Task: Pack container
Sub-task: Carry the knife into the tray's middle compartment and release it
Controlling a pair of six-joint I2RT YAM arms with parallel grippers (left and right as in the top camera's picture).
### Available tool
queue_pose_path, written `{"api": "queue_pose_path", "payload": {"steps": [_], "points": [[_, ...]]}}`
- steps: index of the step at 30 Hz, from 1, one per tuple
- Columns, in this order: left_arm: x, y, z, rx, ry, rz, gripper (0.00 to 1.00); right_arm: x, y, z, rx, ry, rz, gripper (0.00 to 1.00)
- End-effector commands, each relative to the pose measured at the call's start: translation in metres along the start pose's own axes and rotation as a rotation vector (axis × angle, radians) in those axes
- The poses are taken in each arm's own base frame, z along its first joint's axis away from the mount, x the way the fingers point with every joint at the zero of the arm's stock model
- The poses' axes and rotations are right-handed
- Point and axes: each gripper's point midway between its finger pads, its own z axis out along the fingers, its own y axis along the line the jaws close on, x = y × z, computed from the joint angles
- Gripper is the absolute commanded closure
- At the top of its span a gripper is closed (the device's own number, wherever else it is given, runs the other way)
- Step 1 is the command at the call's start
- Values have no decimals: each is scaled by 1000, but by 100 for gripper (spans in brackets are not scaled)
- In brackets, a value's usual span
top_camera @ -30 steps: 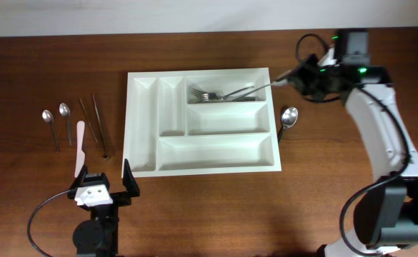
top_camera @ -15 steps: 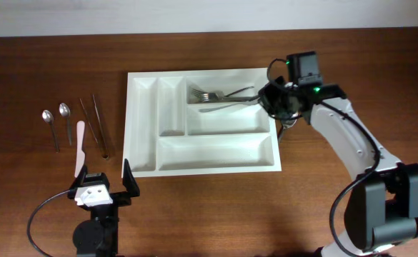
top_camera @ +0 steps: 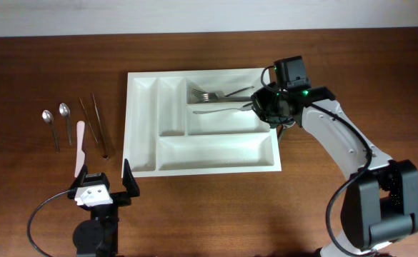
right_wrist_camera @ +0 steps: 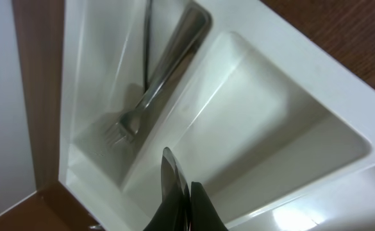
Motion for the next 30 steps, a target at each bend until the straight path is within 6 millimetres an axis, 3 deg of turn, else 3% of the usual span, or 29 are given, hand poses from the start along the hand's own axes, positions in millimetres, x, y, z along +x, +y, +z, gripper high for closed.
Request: {"api": "queue_pose_path", "payload": {"steps": [1,6,9,10,11,14,15,16,19,21,23,27,30], "points": [[1,0,0,-2,-2,9,1,3,-19,16,72,-5,35,96],[1,0,0,-2,-2,9,1,2,-31,26,117,-4,45,96],[1,0,0,-2,-2,9,1,-2,-27,28,102,-20,41,96],[1,0,0,-2,-2,9,1,-3,-25,28,92,-22,38,92],[1,0,0,-2,-2,9,1,-3,-20,29,72,-16,24,82],[1,0,0,-2,-2,9,1,10,20,26,-102,70,-133,73],[1,0,0,-2,-2,9,1,15,32,22,-157,93,-159,51],[1,0,0,-2,-2,9,1,19,42,16,-199,111,-169,47],[1,0,0,-2,-2,9,1,22,69,-8,-302,113,-206,49],[1,0,0,-2,-2,9,1,14,79,-27,-342,75,-234,61],[1,0,0,-2,-2,9,1,-3,83,-46,-376,24,-262,63],[1,0,0,-2,-2,9,1,-50,64,-68,-353,-77,-378,58],[1,0,0,-2,-2,9,1,-81,15,-66,-207,-91,-481,58]]}}
